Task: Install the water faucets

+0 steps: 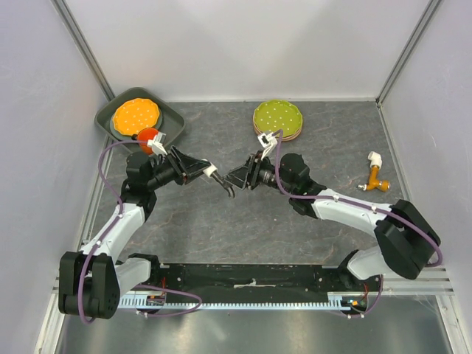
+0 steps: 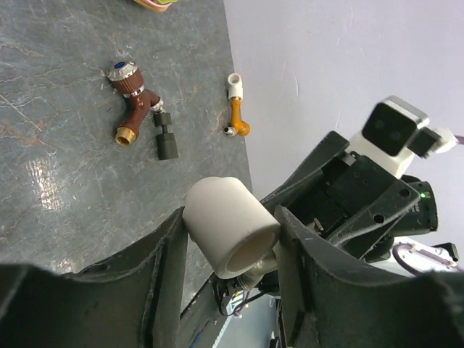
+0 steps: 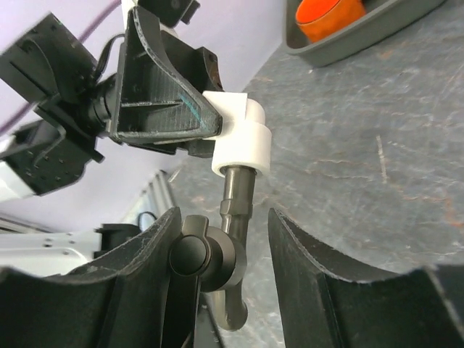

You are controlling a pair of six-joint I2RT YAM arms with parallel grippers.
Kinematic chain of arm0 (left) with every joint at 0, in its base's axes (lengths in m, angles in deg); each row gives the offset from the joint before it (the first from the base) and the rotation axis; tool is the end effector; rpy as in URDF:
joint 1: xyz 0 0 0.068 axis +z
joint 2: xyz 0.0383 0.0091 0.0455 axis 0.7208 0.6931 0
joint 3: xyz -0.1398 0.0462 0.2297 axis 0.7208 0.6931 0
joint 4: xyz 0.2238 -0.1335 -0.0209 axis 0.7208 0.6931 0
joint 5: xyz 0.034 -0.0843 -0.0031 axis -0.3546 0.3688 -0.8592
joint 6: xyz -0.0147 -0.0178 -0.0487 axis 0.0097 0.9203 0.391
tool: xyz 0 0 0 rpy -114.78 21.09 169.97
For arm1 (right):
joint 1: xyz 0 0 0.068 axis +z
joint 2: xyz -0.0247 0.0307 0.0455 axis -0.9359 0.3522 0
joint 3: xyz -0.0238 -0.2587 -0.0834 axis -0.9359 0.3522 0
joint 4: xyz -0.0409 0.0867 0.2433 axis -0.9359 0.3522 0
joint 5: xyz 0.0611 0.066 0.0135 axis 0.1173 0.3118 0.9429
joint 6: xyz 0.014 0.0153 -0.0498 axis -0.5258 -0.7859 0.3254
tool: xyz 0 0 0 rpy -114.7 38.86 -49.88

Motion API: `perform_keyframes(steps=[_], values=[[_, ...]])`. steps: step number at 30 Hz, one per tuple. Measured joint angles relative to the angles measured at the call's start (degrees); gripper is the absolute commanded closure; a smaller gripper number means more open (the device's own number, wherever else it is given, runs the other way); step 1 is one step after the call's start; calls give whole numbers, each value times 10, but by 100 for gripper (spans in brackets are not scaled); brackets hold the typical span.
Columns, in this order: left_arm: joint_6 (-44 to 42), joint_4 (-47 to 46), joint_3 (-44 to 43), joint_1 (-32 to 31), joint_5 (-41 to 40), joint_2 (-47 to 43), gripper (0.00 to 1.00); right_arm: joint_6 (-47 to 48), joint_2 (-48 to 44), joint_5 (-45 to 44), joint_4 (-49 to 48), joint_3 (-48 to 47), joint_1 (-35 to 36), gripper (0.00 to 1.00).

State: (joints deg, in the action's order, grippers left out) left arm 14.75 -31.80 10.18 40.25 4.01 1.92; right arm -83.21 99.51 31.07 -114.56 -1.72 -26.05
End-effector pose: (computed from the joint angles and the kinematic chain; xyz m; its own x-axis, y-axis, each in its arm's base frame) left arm 0.2329 -0.0488 0.2552 -0.7507 -0.5519 -0.3631 0.2018 0.3319 -0.9215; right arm 0.2242 0.2270 0.2701 -0.5834 0.2718 -0.7654 -0.6629 0.3852 0.6420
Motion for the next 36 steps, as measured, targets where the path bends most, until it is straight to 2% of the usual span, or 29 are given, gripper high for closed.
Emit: perform_keyframes(steps=[7,10,11,15,16,18,19,21,22,27,36], values=[[7,2,3,0,0,0,98,-152,42,56,-103,28,-40,88],[10,1,7,0,5,0,98,-212,63,70,-159,46,-51,81],[10,0,9,0,5,0,98,-233,73,74,-181,52,-54,75],[12,2,15,0,7,2,98,-315,120,88,-272,73,-62,63],[12,2,16,0,7,2,98,-327,128,89,-288,76,-62,55],[12,2,18,0,8,2,98,-351,141,90,-320,85,-63,47],[12,2,18,0,9,2,98,-357,143,89,-328,89,-63,39],[12,2,18,0,14,2,98,-361,141,84,-334,93,-64,31],[11,1,18,0,15,2,98,-361,138,75,-328,94,-66,24],[10,3,18,0,21,2,98,-306,87,41,-233,94,-83,11],[6,20,18,0,23,2,98,-44,-75,-58,26,44,-72,5]])
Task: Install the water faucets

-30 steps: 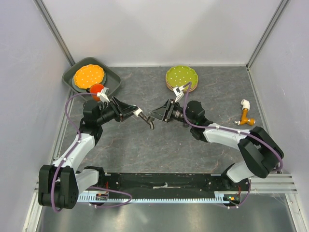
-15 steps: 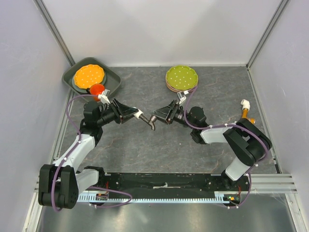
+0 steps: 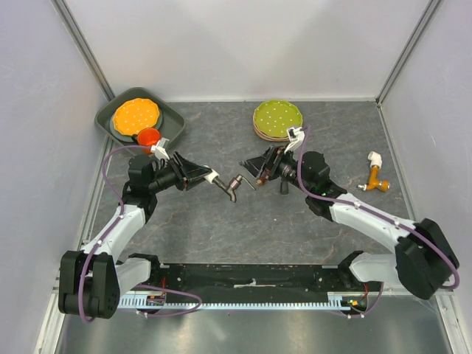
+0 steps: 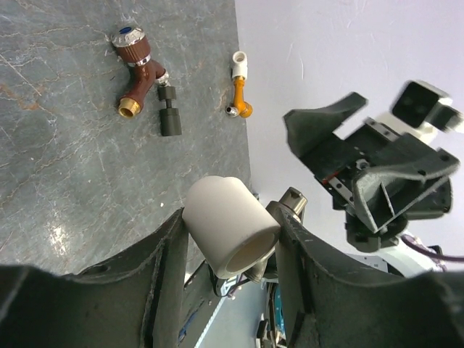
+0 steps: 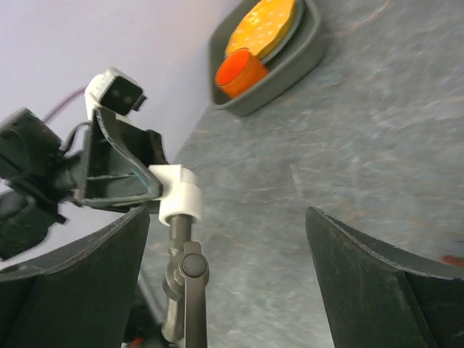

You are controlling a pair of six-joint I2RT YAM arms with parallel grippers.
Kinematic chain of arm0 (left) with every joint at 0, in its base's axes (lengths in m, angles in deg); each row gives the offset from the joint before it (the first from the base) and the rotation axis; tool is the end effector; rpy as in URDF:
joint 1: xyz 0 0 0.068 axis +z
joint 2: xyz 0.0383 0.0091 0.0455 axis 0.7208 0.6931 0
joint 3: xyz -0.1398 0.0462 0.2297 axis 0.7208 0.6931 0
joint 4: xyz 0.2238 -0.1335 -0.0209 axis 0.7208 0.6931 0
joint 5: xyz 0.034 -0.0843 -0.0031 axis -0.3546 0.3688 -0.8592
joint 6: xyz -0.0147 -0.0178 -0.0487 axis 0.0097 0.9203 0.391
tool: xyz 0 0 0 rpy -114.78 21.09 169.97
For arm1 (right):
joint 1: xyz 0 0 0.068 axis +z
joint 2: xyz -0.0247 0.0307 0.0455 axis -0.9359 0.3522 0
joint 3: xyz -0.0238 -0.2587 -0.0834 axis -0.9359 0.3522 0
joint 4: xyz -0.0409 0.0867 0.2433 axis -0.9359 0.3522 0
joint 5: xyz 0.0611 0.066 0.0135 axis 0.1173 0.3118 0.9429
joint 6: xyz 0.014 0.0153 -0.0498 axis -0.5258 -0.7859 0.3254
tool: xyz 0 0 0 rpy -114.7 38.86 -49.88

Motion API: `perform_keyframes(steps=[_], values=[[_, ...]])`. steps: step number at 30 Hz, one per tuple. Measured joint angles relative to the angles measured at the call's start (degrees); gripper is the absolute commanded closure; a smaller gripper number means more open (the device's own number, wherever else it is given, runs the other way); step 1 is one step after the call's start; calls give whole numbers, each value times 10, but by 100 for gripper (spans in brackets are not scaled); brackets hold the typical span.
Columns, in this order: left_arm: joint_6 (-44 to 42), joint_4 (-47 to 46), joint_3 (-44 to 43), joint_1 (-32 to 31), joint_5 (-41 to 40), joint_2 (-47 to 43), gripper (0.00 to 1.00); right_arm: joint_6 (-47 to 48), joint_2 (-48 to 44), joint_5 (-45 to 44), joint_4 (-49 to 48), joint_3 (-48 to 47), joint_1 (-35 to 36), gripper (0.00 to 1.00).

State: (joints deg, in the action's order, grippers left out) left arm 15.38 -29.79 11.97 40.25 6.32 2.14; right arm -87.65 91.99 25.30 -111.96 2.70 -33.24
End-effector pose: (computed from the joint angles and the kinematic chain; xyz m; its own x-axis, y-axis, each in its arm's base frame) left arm 0.2284 -0.0494 0.2407 -0.7972 -0.5256 -0.2971 0.1402 0.3174 -0.9379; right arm 0.2304 0.1780 0.2761 -0.5425 0.4359 -0.7181 -0.5254 0.4910 0.6949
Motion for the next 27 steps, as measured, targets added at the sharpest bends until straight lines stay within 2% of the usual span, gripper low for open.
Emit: perform_keyframes(steps=[3,5,9,13,19,27], values=[[-2,4,0,0,0,0,98,116,-43,-55,74,-18,36,5],[-3,7,0,0,0,0,98,205,-67,-102,106,-26,85,5],[-5,12,0,0,0,0,98,370,-90,-188,135,-27,193,4],[-8,14,-1,0,0,0,98,494,-86,-257,140,-27,261,3],[-8,15,-1,0,0,0,98,661,-35,-364,128,-29,353,2],[-9,16,-1,0,-1,-1,98,806,63,-476,106,-45,410,2]])
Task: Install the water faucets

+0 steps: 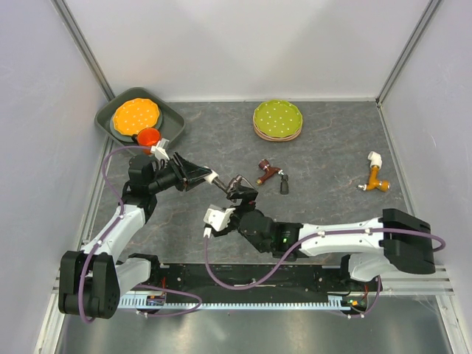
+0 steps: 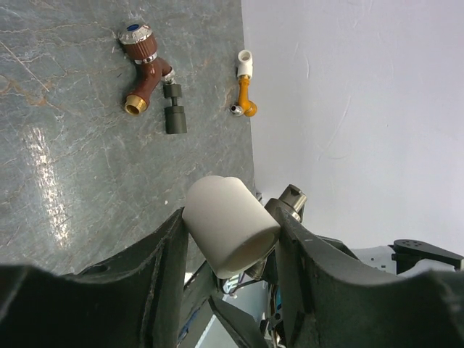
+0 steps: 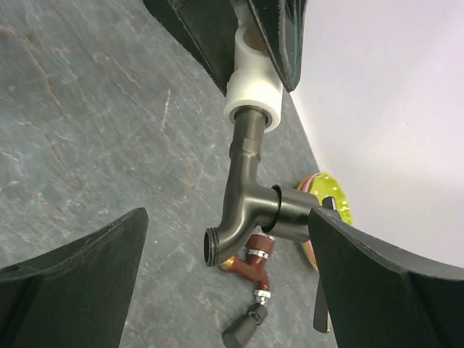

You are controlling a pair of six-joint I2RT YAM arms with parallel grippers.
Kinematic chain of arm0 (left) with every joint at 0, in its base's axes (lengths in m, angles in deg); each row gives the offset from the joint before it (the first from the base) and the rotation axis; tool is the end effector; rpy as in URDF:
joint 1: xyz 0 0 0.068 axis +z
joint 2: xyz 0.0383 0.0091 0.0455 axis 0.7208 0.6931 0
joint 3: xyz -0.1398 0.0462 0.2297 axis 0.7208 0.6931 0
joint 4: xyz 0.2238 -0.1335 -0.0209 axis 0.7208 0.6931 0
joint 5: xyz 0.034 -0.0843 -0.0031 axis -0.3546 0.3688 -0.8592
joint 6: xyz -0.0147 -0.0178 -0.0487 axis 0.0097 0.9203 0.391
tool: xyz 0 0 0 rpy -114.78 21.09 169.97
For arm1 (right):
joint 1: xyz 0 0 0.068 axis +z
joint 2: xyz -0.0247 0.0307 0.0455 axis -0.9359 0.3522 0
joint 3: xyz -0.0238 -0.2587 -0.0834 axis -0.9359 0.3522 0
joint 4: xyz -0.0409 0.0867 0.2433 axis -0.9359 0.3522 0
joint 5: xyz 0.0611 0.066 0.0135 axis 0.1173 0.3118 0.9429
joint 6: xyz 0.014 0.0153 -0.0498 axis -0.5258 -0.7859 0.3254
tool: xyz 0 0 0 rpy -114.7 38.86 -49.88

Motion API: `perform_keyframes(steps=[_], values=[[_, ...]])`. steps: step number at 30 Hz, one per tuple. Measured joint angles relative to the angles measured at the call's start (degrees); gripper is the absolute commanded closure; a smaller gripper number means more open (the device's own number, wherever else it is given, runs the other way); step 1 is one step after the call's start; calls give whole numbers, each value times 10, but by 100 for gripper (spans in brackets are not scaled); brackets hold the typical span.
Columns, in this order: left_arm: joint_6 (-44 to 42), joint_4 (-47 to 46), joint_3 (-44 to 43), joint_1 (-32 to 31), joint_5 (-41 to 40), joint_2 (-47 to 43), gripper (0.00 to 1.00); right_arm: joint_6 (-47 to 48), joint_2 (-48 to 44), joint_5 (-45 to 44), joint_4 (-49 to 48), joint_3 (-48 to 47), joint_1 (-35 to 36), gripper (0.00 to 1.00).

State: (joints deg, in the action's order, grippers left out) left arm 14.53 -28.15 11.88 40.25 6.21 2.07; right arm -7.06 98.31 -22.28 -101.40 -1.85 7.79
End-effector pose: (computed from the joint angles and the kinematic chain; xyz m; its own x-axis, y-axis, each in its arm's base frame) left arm 0.2277 -0.0493 0.2387 -0.8018 -0.5214 -0.2921 0.1274 0.3284 -0.9359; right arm 0.0882 0.2957 0.2538 0.3644 -0.6288 -0.6870 -0.5757 0.4277 -0.6968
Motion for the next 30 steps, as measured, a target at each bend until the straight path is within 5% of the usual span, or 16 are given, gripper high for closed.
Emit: perform_keyframes(steps=[13,25,30], values=[[-2,2,0,0,-1,0,98,230,153,-159,-236,-1,12,9],[-10,9,-1,0,-2,-1,98,260,174,-192,-304,-2,6,77],[-9,13,-1,0,-2,-1,98,171,141,-163,-233,-7,-2,90]])
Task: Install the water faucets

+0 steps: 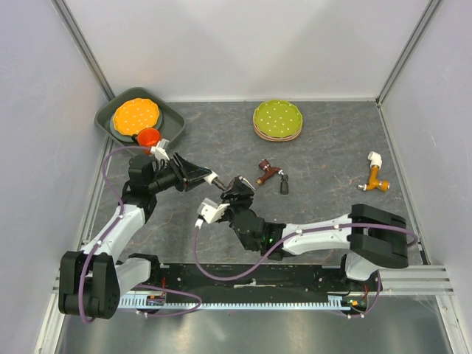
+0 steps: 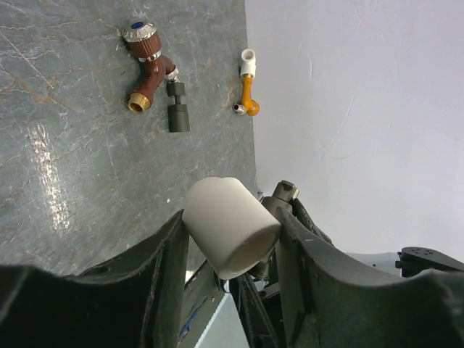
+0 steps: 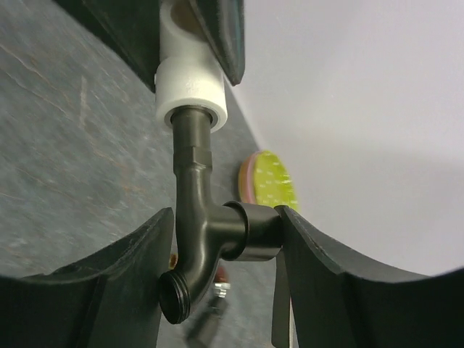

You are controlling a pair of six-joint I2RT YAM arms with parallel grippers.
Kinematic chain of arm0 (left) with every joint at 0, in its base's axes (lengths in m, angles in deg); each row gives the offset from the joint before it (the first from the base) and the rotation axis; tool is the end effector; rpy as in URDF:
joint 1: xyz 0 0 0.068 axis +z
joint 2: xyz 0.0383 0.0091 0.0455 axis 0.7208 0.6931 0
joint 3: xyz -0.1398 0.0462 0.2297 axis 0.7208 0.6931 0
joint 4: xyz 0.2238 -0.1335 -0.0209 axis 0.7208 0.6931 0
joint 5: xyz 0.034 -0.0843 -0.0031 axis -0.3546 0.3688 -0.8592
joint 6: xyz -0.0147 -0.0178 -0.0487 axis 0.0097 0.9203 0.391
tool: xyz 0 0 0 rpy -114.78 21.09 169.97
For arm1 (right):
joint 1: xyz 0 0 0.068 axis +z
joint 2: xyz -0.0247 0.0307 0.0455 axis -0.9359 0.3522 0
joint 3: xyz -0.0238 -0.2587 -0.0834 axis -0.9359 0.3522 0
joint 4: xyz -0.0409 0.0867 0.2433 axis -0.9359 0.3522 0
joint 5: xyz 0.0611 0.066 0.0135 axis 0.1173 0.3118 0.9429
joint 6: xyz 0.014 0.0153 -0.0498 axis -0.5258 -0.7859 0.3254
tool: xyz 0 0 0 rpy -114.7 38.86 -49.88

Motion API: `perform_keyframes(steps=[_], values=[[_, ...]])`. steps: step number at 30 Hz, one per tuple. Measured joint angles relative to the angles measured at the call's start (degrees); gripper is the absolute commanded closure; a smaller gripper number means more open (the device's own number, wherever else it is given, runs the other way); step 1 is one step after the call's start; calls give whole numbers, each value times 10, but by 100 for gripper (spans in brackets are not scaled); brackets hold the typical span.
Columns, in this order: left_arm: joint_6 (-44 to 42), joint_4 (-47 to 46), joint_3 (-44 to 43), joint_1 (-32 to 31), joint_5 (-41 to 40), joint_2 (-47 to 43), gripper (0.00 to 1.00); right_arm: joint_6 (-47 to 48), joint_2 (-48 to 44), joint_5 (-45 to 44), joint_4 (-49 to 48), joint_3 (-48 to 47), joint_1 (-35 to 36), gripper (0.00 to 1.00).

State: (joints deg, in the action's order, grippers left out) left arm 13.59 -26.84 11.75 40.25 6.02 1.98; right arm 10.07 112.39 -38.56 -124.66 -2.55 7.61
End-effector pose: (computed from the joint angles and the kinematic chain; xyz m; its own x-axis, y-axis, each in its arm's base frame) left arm 0.2272 -0.0491 0.2377 -0.8036 -0.5176 -0.2939 0.1220 0.3401 -0.9325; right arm 0.1037 0.3256 0.2237 0.3450 -0.7727 -0.5328 -0.2718 0.4611 -0.8447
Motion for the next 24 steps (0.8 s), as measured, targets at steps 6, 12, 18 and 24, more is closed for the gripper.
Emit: perform_keyframes(steps=[6,12,18,24], values=[[2,-1,-3,0,0,0,98,-185,-87,114,141,-17,-45,99],[1,-15,-9,1,4,-6,98,-407,-150,280,234,-32,-145,100],[2,-23,-10,1,9,-10,98,-590,-155,412,265,-34,-222,100],[2,-31,-10,1,23,-14,98,-701,-153,489,267,-31,-255,100]])
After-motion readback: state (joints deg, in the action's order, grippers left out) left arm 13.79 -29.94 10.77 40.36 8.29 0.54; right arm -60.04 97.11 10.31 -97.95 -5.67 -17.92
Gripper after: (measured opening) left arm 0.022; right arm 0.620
